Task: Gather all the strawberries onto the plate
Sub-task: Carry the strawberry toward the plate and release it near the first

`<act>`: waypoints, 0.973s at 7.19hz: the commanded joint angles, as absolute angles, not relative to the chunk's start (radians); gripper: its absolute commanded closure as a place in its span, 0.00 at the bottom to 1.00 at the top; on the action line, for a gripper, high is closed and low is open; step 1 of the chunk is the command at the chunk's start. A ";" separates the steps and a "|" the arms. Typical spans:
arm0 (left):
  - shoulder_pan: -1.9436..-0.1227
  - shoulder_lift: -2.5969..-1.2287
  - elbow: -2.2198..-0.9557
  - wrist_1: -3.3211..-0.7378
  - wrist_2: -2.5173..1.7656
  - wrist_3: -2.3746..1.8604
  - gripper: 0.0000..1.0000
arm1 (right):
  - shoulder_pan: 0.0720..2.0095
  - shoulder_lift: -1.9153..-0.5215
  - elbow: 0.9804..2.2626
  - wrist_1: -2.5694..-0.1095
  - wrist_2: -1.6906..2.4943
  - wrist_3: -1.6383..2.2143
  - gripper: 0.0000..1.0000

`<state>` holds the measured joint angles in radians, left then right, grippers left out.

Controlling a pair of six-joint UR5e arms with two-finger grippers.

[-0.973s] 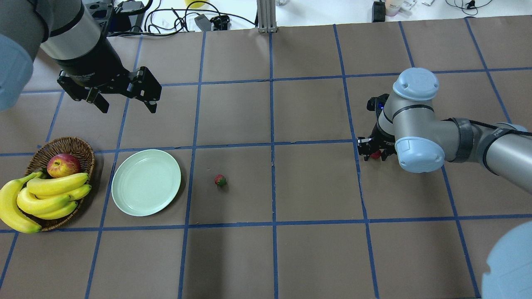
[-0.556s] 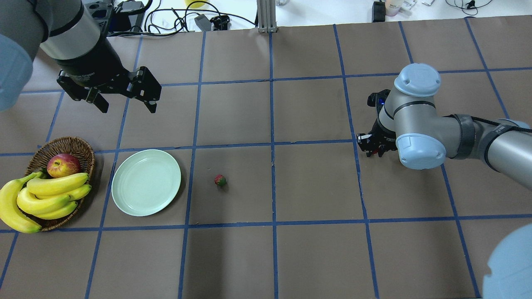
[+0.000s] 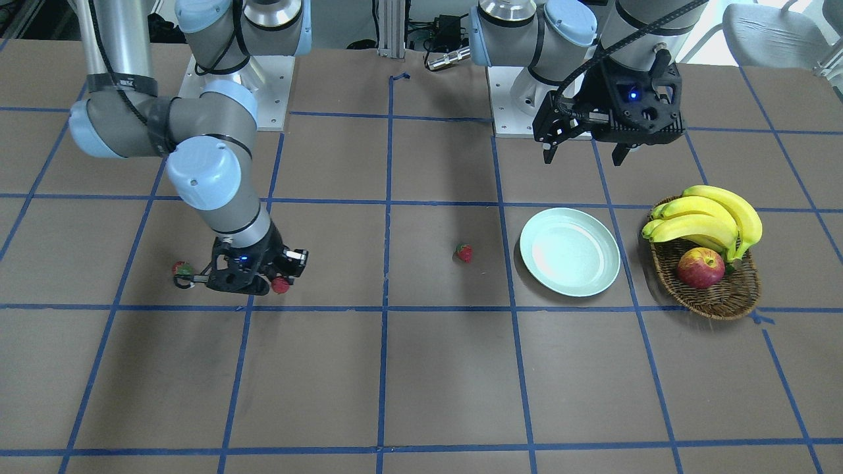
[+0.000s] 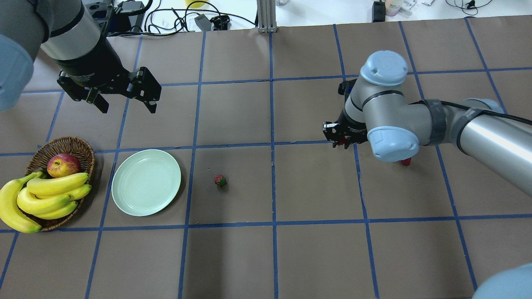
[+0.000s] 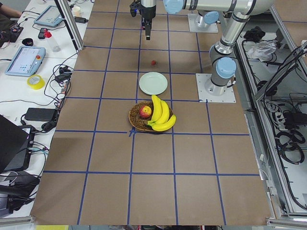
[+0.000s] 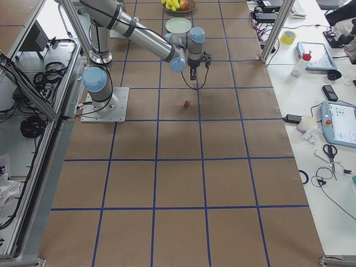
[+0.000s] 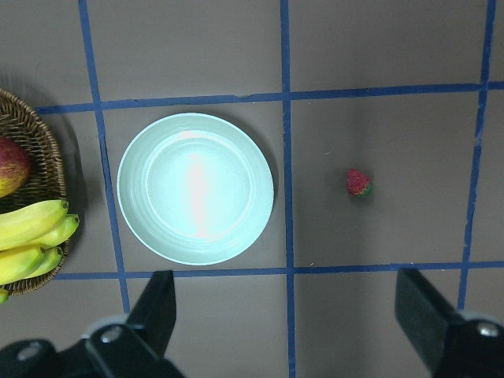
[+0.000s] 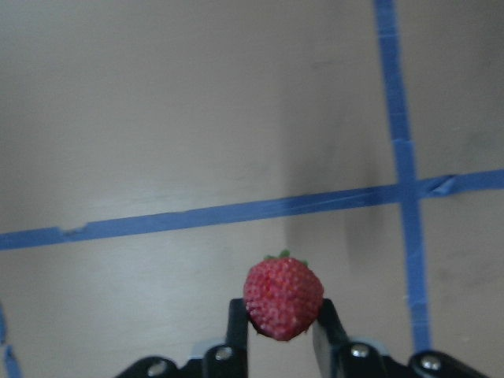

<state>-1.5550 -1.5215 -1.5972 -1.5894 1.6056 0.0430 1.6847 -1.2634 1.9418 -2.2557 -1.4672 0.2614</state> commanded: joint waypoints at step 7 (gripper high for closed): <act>-1.551 -1.520 -1.597 -1.586 1.606 0.043 0.00 | 2.003 -1.068 1.761 -2.261 -1.202 0.574 0.93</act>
<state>-1.5495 -1.5202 -1.5980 -1.5861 1.6049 0.0429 2.0028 -1.0775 1.7616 -2.2602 -1.2624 0.5638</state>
